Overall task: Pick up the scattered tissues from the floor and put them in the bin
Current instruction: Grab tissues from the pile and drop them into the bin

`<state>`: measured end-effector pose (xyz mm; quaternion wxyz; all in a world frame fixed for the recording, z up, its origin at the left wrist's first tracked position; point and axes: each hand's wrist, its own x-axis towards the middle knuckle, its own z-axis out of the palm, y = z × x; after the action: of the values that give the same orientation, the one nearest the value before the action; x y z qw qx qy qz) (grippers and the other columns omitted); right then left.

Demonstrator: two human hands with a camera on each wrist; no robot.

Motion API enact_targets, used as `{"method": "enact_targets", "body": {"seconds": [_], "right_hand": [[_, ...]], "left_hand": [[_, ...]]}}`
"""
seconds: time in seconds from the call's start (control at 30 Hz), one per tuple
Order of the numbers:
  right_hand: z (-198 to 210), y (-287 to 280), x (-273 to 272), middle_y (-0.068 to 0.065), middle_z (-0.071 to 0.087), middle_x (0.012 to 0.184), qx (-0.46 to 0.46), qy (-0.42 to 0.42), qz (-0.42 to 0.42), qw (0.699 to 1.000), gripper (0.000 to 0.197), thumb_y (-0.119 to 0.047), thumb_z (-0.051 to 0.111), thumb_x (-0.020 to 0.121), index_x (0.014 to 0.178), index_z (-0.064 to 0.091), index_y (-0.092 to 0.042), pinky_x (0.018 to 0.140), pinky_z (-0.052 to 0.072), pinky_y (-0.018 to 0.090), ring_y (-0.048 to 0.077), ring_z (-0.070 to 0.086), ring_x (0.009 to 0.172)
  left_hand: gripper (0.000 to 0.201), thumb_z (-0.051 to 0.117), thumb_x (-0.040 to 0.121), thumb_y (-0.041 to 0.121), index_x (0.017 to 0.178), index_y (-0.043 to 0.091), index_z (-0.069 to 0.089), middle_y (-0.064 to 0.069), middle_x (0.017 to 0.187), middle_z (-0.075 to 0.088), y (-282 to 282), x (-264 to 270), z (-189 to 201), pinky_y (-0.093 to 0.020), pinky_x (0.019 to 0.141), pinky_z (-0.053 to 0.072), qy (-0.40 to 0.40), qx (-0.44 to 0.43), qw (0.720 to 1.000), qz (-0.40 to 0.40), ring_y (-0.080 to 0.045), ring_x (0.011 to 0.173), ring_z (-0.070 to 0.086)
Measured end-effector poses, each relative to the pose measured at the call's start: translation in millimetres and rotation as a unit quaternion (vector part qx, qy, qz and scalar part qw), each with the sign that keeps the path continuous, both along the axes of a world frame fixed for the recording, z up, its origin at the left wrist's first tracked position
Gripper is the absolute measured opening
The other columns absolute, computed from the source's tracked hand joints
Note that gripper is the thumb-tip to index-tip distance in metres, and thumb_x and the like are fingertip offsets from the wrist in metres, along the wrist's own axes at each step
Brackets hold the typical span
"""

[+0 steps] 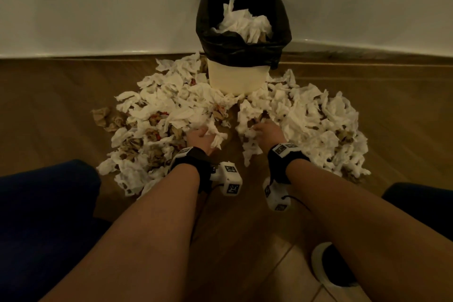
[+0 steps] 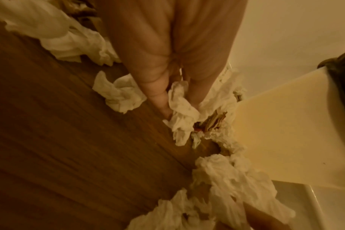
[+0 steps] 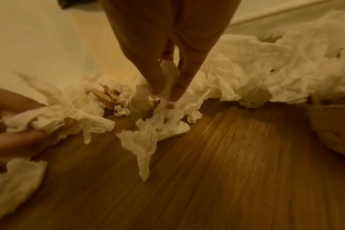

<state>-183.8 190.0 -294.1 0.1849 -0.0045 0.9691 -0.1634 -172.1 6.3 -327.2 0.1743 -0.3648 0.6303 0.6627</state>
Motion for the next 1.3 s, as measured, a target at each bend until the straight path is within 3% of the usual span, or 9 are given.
{"method": "enact_targets", "body": {"seconds": [0.2, 0.37, 0.57, 0.67, 0.83, 0.93, 1.0, 1.13, 1.3], "right_hand": [[29, 13, 2, 0.011, 0.060, 0.126, -0.171, 0.035, -0.197, 0.965, 0.035, -0.014, 0.059, 0.088, 0.123, 0.061, -0.010, 0.095, 0.042, 0.028, 0.027, 0.054, 0.117], [57, 26, 9, 0.017, 0.057, 0.129, -0.489, 0.004, -0.418, 0.766, 0.046, -0.006, 0.064, 0.086, 0.131, 0.052, -0.006, 0.100, 0.045, 0.045, 0.032, 0.054, 0.116], [89, 37, 24, 0.021, 0.051, 0.132, -0.691, -0.046, -0.424, 0.584, 0.047, 0.005, 0.042, 0.095, 0.141, 0.038, -0.003, 0.079, 0.056, 0.036, 0.035, 0.055, 0.114], [105, 40, 24, 0.023, 0.045, 0.139, -0.724, -0.037, -0.400, 0.561, 0.044, 0.004, 0.036, 0.098, 0.142, 0.035, -0.002, 0.063, 0.059, 0.022, 0.026, 0.060, 0.095], [143, 39, 4, 0.019, 0.053, 0.129, -0.791, -0.014, -0.366, 0.490, 0.043, 0.004, 0.034, 0.098, 0.140, 0.037, -0.004, 0.065, 0.057, 0.020, 0.018, 0.059, 0.088], [180, 37, -10, 0.011, 0.066, 0.096, -0.826, -0.003, -0.324, 0.460, 0.029, 0.003, 0.036, 0.097, 0.115, 0.055, -0.008, 0.065, 0.057, 0.019, 0.018, 0.064, 0.082], [205, 34, -19, 0.010, 0.064, 0.096, -0.845, 0.011, -0.294, 0.447, 0.026, 0.005, 0.037, 0.096, 0.101, 0.058, -0.010, 0.065, 0.058, 0.019, 0.018, 0.064, 0.083], [244, 26, -34, 0.014, 0.062, 0.100, -0.884, 0.025, -0.235, 0.402, 0.026, 0.007, 0.038, 0.093, 0.102, 0.059, -0.004, 0.064, 0.057, 0.020, 0.016, 0.067, 0.070], [280, 15, -56, 0.013, 0.063, 0.098, -0.906, 0.023, -0.209, 0.368, 0.026, 0.002, 0.040, 0.092, 0.097, 0.065, -0.002, 0.078, 0.054, 0.025, 0.021, 0.063, 0.084]], "left_hand": [[0.046, 0.063, 0.087, 0.013, 0.132, 0.013, 0.053, -0.015, 0.134, 0.054, 9, -5, 19, -0.047, 0.102, 0.043, 0.044, -0.009, 0.998, -0.039, -0.032, 0.122, 0.050], [0.043, 0.061, 0.090, 0.014, 0.132, 0.015, 0.053, -0.014, 0.134, 0.053, 8, -3, 44, -0.047, 0.100, 0.045, 0.053, 0.035, 0.998, -0.011, -0.033, 0.120, 0.051], [0.039, 0.053, 0.091, -0.001, 0.130, 0.006, 0.053, -0.016, 0.132, 0.053, 6, 0, 89, -0.045, 0.100, 0.046, 0.102, 0.086, 0.991, 0.002, -0.034, 0.119, 0.052], [0.038, 0.051, 0.093, -0.002, 0.130, 0.005, 0.052, -0.017, 0.129, 0.055, 5, -4, 118, -0.037, 0.087, 0.052, 0.148, 0.086, 0.985, 0.005, -0.032, 0.111, 0.056], [0.036, 0.045, 0.094, -0.006, 0.128, 0.002, 0.052, -0.013, 0.109, 0.059, 5, -19, 172, -0.026, 0.067, 0.052, 0.222, 0.117, 0.968, 0.001, -0.020, 0.080, 0.058], [0.038, 0.043, 0.093, -0.010, 0.128, 0.003, 0.052, -0.009, 0.094, 0.060, 5, -32, 204, -0.025, 0.062, 0.050, 0.265, 0.127, 0.956, -0.008, -0.019, 0.077, 0.056], [0.037, 0.043, 0.092, -0.011, 0.124, 0.005, 0.053, -0.007, 0.091, 0.060, 4, -41, 225, -0.022, 0.056, 0.052, 0.295, 0.117, 0.948, -0.005, -0.019, 0.076, 0.056], [0.031, 0.049, 0.091, -0.004, 0.111, 0.016, 0.060, -0.003, 0.092, 0.063, 4, -56, 256, -0.023, 0.061, 0.053, 0.354, 0.092, 0.931, -0.004, -0.018, 0.084, 0.059], [0.032, 0.049, 0.092, -0.001, 0.120, 0.012, 0.058, -0.002, 0.097, 0.063, 6, -79, 281, -0.025, 0.070, 0.052, 0.406, 0.043, 0.913, -0.013, -0.014, 0.087, 0.059]]}}
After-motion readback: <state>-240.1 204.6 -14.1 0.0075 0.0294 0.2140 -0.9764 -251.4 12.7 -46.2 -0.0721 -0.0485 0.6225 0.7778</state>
